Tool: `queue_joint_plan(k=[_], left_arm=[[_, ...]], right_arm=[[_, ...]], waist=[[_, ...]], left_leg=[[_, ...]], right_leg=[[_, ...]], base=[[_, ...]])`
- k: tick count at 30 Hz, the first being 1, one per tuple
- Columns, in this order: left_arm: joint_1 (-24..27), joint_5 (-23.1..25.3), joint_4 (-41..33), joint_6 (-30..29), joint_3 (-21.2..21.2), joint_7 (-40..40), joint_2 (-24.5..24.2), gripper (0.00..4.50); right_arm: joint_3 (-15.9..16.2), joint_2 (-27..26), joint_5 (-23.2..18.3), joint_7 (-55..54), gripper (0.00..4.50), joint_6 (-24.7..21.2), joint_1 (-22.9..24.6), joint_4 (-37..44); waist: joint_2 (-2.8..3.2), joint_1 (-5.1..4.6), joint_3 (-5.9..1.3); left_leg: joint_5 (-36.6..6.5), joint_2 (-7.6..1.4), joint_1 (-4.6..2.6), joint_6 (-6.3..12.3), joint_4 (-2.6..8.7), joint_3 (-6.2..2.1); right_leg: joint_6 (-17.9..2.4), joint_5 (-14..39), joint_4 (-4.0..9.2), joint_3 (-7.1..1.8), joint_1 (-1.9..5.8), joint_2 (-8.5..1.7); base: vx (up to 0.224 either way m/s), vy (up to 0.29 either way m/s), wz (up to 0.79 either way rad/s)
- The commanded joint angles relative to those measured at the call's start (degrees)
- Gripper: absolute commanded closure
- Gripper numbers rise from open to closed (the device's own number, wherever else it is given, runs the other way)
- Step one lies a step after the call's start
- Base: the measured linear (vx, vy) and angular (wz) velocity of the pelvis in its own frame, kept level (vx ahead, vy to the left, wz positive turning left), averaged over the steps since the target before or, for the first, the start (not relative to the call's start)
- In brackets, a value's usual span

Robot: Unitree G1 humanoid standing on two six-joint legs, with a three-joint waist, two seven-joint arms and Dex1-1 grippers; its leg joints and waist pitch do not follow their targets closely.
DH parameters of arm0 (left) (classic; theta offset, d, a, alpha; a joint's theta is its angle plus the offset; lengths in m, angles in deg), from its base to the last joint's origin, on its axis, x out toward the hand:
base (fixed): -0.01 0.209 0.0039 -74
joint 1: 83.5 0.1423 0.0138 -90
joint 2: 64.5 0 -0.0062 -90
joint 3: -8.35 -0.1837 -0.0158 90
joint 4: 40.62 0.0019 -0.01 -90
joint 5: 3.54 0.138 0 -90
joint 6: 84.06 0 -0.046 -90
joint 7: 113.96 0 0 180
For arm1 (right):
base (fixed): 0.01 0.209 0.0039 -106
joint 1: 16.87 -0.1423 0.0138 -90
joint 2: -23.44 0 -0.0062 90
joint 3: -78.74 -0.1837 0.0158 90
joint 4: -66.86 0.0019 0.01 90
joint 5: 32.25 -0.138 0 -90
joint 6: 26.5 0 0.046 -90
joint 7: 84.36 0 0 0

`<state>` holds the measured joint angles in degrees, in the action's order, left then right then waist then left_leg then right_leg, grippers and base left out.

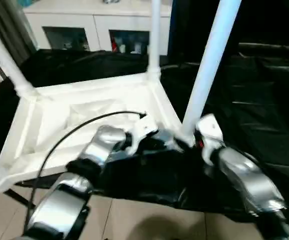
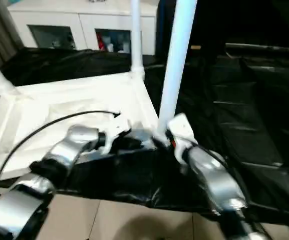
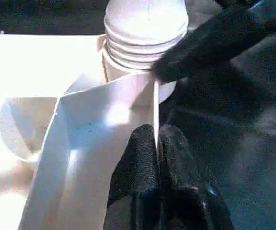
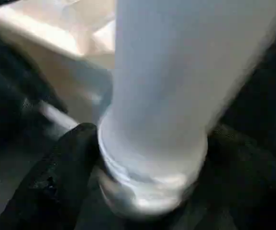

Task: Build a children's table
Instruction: Rotate leg to tighten

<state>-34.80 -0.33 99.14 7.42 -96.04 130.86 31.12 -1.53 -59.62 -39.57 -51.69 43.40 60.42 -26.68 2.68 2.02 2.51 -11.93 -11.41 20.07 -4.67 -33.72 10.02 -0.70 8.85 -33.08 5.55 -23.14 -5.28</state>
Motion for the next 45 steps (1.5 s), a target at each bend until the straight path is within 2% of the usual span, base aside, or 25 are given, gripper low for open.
queue_joint_plan(k=[1,4,7,10,11,14,20,24,27,28,29,30,31,32,33,34,35,36,38,42,43,45], left_arm=[[1.1,-2.9,-1.83,1.33,0.2,5.65,-0.55,4.5],[1.88,-3.68,-3.39,0.51,0.11,8.88,-1.4,4.5],[1.99,-3.02,-3.72,0.13,-0.38,8.63,-1.87,4.5],[2.37,-3.27,-4.4,-0.15,-0.41,8.89,-2.2,4.5],[2.52,-3.4,-4.65,-0.28,-0.44,9.19,-2.32,4.5],[2.7,-3.42,-4.98,-0.47,-0.43,9.37,-2.38,4.5],[3.03,-3.2,-5.37,-0.78,-0.54,9.67,-2.54,4.5],[3.34,-2.96,-5.62,-0.98,-0.56,9.34,-2.61,4.5],[2.5,-1.45,-3.78,-1.86,-0.26,4.22,-1.27,4.5],[2.09,-0.83,-2.98,-1.82,-0.12,1.82,-0.62,4.5],[0.7,0.86,-0.51,-2.2,0.19,-5.01,1.34,4.5],[0.59,0.99,-0.32,-2.24,0.2,-5.53,1.5,4.5],[-0.09,1.49,0.71,-2.62,0.39,-8.48,2.63,4.5],[-1.26,1.67,2.24,-3.84,0.94,-12.55,4.74,4.5],[-1.26,1.67,2.24,-3.84,0.94,-12.55,4.74,4.5],[-2.38,1.88,3.54,-5.07,1.29,-16.11,6.63,4.5],[-2.79,2.01,4.0,-5.56,1.36,-17.47,7.31,4.5],[-3.8,2.15,5.08,-6.37,1.55,-20.62,9.32,4.5],[-5.31,2.2,6.85,-6.88,1.8,-24.94,12.33,4.5],[-6.67,2.49,8.92,-6.08,1.8,-27.13,14.76,4.5],[-6.77,2.61,9.14,-5.86,1.76,-27.22,14.89,4.5],[-6.73,2.63,9.07,-5.27,1.67,-26.65,14.73,4.5]], right_arm=[[0.51,1.05,-1.56,3.14,0.73,-1.18,0.4,2.77],[0.15,1.43,-2.13,4.04,0.73,-1.66,0.46,3.25],[-0.02,1.15,-2.59,4.6,0.73,-1.55,0.4,3.03],[-0.02,1.2,-3.23,5.54,0.73,-2.11,0.64,3.54],[0.01,1.13,-3.59,6.13,0.98,-2.38,0.75,3.67],[0.05,0.99,-3.64,6.47,1.12,-2.31,0.86,3.27],[0.32,0.56,-3.27,6.35,1.7,-2.32,1.32,3.03],[-0.43,-0.53,-3.8,5.37,1.74,-2.41,1.55,2.76],[-2.36,-3.55,-3.3,0.34,1.75,-2.04,1.04,0.15],[-2.95,-4.75,-2.81,-1.83,1.75,-1.6,0.75,-1.08],[-4.64,-8.46,-1.99,-8.08,1.75,-1.2,-0.2,-4.44],[-4.76,-8.75,-1.93,-8.58,1.75,-1.2,-0.28,-4.7],[-5.59,-10.55,-1.11,-12.41,1.75,-1.04,-1.09,-6.63],[-7.0,-13.31,-0.47,-17.66,1.75,-0.5,-2.54,-9.56],[-7.0,-13.31,-0.47,-17.66,1.75,-0.5,-2.54,-9.56],[-8.01,-15.53,-0.04,-21.66,1.75,0.05,-3.87,-11.89],[-8.33,-16.27,0.15,-23.06,1.75,0.19,-4.33,-12.63],[-8.89,-18.09,0.41,-25.99,1.75,0.78,-5.53,-14.43],[-9.03,-20.41,1.63,-29.91,1.75,1.78,-7.33,-17.08],[-8.28,-22.22,3.17,-31.58,1.75,3.34,-9.26,-19.7],[-8.19,-22.54,3.34,-31.55,1.75,4.05,-9.6,-20.17],[-8.14,-22.49,3.68,-31.59,1.75,4.82,-9.93,-20.41]], waist=[[-0.93,0.06,-3.31],[-0.93,0.06,-3.29],[-0.9,0.09,-3.28],[-0.92,0.18,-3.37],[-0.87,0.2,-3.41],[-0.82,0.27,-3.53],[-0.77,0.28,-3.48],[-0.81,0.25,-3.43],[-0.69,0.15,-3.47],[-0.94,0.04,-3.39],[-0.78,-0.08,-3.34],[-0.74,-0.24,-3.26],[-0.91,-0.35,-3.33],[-0.75,-0.32,-3.35],[-0.75,-0.44,-3.26],[-0.89,-0.43,-3.37],[-0.92,-0.47,-3.43],[-0.67,-0.42,-3.41],[-0.75,-0.28,-3.52],[-0.51,-0.15,-3.68],[-0.3,-0.08,-3.71],[-0.5,-0.12,-3.63]], left_leg=[[-10.17,-1.33,0.46,6.12,3.82,-0.17],[-10.54,-1.41,0.37,5.36,3.91,-0.24],[-10.74,-1.46,0.25,4.97,3.94,-0.24],[-9.72,-1.46,0.41,4.73,3.91,-0.25],[-9.22,-1.45,0.46,4.92,3.89,-0.26],[-8.27,-1.43,0.46,5.35,3.72,-0.2],[-8.51,-1.39,0.46,5.08,3.74,-0.21],[-8.97,-1.39,0.42,4.89,3.77,-0.2],[-9.08,-1.35,0.38,4.3,3.82,-0.23],[-9.32,-1.3,0.38,3.98,3.84,-0.23],[-9.75,-1.3,0.29,3.53,3.88,-0.22],[-10.44,-1.22,0.21,3.26,3.88,-0.17],[-10.51,-1.08,0.29,2.59,3.9,-0.3],[-10.19,-1.06,0.34,2.55,3.9,-0.33],[-10.44,-1.09,0.17,2.45,3.92,-0.26],[-10.47,-0.9,0.27,2.52,3.87,-0.32],[-10.33,-0.94,0.21,2.69,3.82,-0.21],[-9.83,-0.94,0.18,2.62,3.8,-0.26],[-8.7,-0.91,0.26,2.86,3.77,-0.29],[-7.97,-0.75,0.32,3.84,3.62,-0.21],[-7.96,-0.72,0.3,4.18,3.57,-0.19],[-8.29,-0.71,0.4,4.66,3.64,-0.2]], right_leg=[[-10.98,18.5,4.23,-2.69,3.54,-3.1],[-10.51,20.38,4.44,-2.67,3.42,-3.2],[-10.28,20.5,4.48,-2.65,3.22,-3.08],[-10.86,17.99,4.13,-2.72,3.42,-3.08],[-11.01,17.3,4.06,-2.73,3.5,-3.12],[-11.43,15.81,3.89,-2.74,3.49,-3.13],[-11.48,16.04,3.89,-2.71,3.55,-3.1],[-11.04,17.36,4.07,-2.7,3.48,-3.13],[-10.92,17.64,4.07,-2.65,3.35,-3.1],[-10.71,18.44,4.12,-2.6,3.32,-3.06],[-10.4,19.4,4.32,-2.57,3.18,-3.03],[-10.19,20.41,4.48,-2.55,2.93,-3.0],[-9.72,21.2,4.46,-2.47,3.21,-2.99],[-9.46,21.07,4.48,-2.5,3.29,-3.06],[-9.45,21.38,4.67,-2.54,3.04,-3.08],[-9.15,21.59,4.66,-2.48,3.27,-3.0],[-9.29,21.22,4.67,-2.54,3.21,-3.04],[-9.54,20.56,4.6,-2.55,3.07,-3.02],[-9.9,18.58,4.48,-2.53,3.27,-2.97],[-10.59,15.76,4.27,-2.51,3.43,-2.92],[-10.62,15.63,4.31,-2.48,3.41,-2.96],[-10.51,16.03,4.38,-2.41,3.51,-2.9]], base=[[0.0,0.0,0.0],[0.0,0.0,0.0],[0.0,0.0,0.0],[0.0,0.0,0.0],[0.0,0.0,0.0],[0.0,0.0,0.0],[0.0,0.0,0.0],[0.0,0.0,0.0],[0.0,0.0,0.0],[0.0,0.0,0.0],[0.0,0.0,0.0],[0.0,0.0,0.0],[0.0,0.0,0.0],[0.0,0.0,0.0],[0.0,0.0,0.0],[0.0,0.0,0.0],[0.0,0.0,0.0],[0.0,0.0,0.0],[0.0,0.0,0.0],[0.0,0.0,0.0],[0.0,0.0,0.0],[0.0,0.0,0.0]])
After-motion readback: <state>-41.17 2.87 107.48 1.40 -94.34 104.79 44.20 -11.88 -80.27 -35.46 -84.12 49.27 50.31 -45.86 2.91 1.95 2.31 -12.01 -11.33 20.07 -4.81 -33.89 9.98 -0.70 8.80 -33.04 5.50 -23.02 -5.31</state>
